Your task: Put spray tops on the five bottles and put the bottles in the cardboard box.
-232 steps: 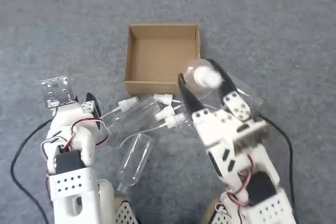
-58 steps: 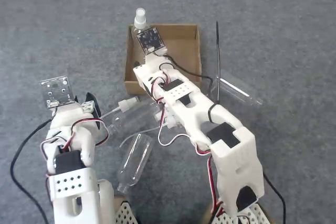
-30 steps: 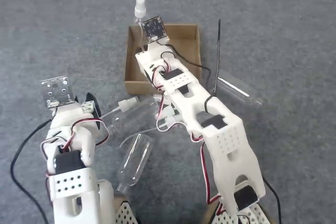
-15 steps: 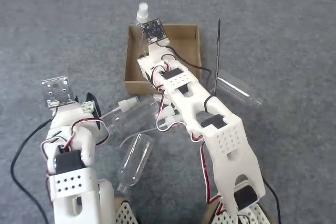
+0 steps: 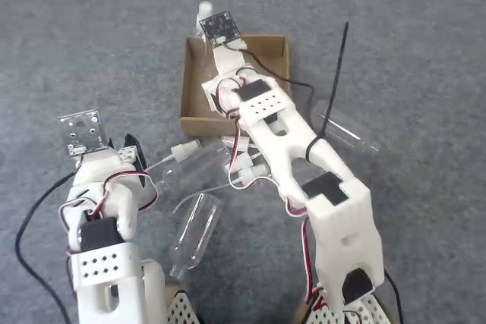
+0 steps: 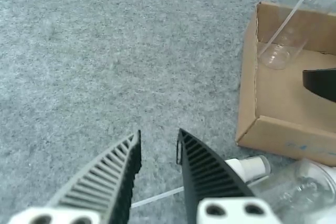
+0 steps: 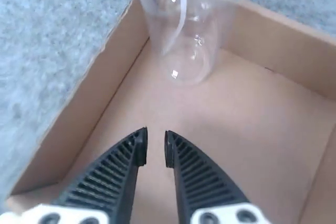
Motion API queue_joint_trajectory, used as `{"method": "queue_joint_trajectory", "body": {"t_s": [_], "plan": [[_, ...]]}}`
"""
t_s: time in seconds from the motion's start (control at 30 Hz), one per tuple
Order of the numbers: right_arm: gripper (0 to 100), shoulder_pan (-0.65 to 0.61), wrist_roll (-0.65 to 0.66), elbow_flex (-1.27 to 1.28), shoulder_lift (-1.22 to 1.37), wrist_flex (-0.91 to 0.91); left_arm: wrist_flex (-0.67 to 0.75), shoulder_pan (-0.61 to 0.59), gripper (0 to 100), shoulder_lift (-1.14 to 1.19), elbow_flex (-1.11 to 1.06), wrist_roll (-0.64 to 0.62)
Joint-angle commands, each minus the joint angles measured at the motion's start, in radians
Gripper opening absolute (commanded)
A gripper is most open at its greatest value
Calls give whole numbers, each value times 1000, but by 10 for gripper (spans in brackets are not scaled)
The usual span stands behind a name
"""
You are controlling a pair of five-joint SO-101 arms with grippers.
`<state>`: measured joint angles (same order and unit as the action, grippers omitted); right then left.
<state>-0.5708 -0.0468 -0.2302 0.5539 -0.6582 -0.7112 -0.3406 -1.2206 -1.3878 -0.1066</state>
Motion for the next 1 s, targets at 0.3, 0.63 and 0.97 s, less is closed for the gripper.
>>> {"method": "queue_joint_trajectory", "body": {"t_s": [0.3, 0.63, 0.97], "plan": [[24, -39, -5, -72, -277, -259, 95, -6, 109, -20, -10, 5], [22, -41, -5, -72, -464, -519, 95, -6, 109, -20, -10, 5], [24, -36, -3, -71, -575, -765, 98, -6, 109, -20, -18, 5]]}}
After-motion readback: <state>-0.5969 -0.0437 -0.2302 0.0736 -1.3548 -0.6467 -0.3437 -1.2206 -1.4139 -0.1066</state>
